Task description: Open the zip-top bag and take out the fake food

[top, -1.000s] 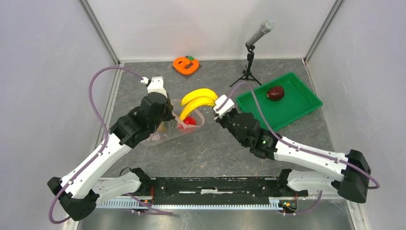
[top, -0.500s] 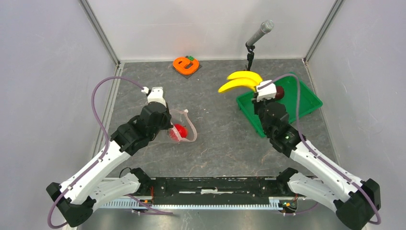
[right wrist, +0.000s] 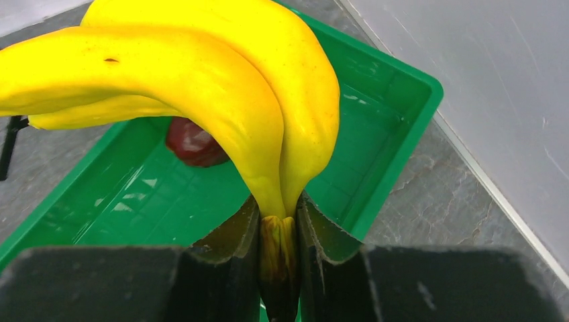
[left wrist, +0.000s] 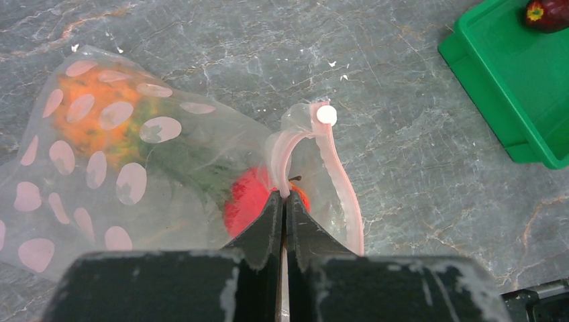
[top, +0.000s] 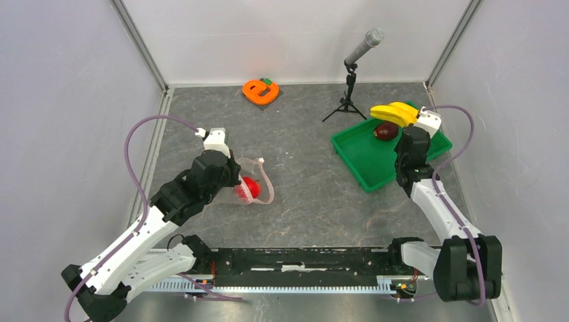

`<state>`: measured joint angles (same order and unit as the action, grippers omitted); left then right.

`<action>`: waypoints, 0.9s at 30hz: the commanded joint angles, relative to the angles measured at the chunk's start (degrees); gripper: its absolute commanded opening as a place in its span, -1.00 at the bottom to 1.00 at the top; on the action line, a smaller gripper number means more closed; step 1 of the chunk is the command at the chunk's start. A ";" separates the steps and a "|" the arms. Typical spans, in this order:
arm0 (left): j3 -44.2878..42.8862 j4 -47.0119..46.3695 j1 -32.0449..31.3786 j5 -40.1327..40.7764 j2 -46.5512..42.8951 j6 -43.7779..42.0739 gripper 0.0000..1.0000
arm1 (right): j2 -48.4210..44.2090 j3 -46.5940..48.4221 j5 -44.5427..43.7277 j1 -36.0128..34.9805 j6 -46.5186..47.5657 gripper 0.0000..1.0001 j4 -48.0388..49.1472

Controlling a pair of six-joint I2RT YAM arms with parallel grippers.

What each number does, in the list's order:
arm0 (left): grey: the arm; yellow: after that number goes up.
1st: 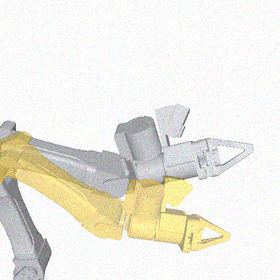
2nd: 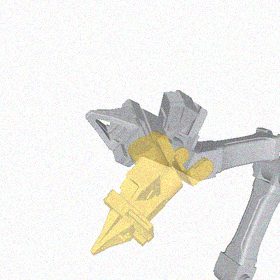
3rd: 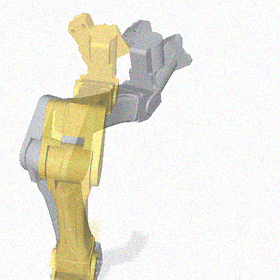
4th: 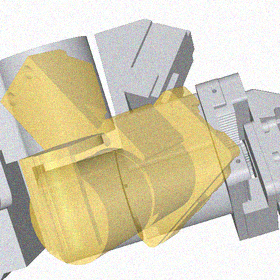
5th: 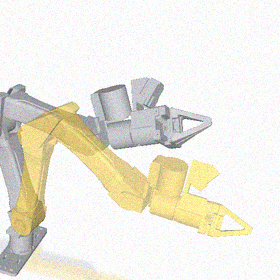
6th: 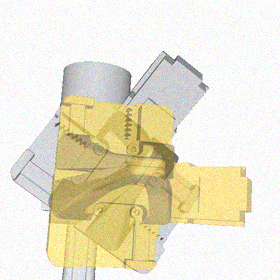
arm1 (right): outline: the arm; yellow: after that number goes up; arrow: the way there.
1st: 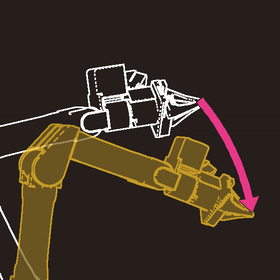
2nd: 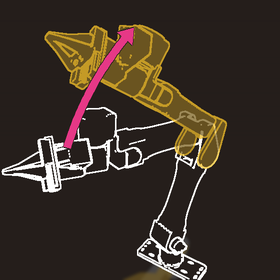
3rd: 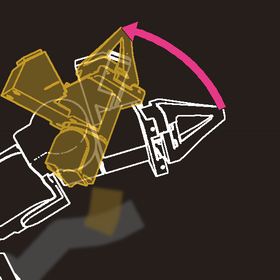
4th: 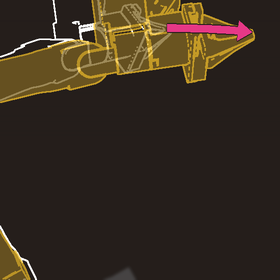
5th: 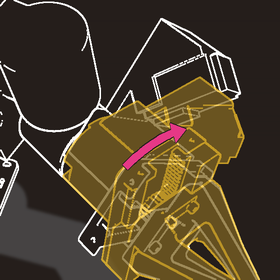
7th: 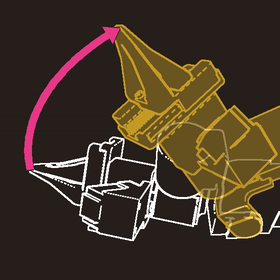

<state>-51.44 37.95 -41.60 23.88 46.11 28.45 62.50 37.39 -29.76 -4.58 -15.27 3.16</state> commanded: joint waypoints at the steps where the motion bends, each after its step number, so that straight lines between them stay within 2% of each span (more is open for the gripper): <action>1: 0.55 -3.24 -0.06 -1.08 -0.84 -3.66 -0.96 | 3.09 -0.79 0.73 4.07 -6.94 -1.00 6.95; 11: 2.79 -3.92 -0.06 -3.31 -1.64 -2.43 -0.95 | 16.81 3.47 2.88 12.69 -8.60 -1.00 11.10; 14: 3.01 -3.77 -0.06 -3.66 -2.03 -2.16 -0.96 | 20.51 5.53 5.11 13.73 -7.45 -0.92 10.71; 15: 3.09 -3.77 -0.06 -3.75 -2.16 -1.97 -0.95 | 21.25 6.06 6.01 13.95 -7.22 -0.87 10.52; 22: 3.52 -3.77 -0.06 -4.52 -2.35 -1.21 -0.95 | 21.33 7.31 9.44 14.36 -4.62 -0.07 8.18; 25: 3.72 -3.83 -0.06 -4.97 -2.10 -0.96 -0.96 | 19.47 6.73 9.11 14.39 -3.62 0.18 7.13; 27: 3.87 -3.87 -0.06 -5.21 -1.93 -0.76 -0.96 | 17.60 5.64 8.92 14.30 -2.99 0.26 7.04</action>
<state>-47.77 36.27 -41.60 19.86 44.29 28.47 84.33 42.61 -21.15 9.50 -20.08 10.31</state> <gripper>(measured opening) 0.045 0.599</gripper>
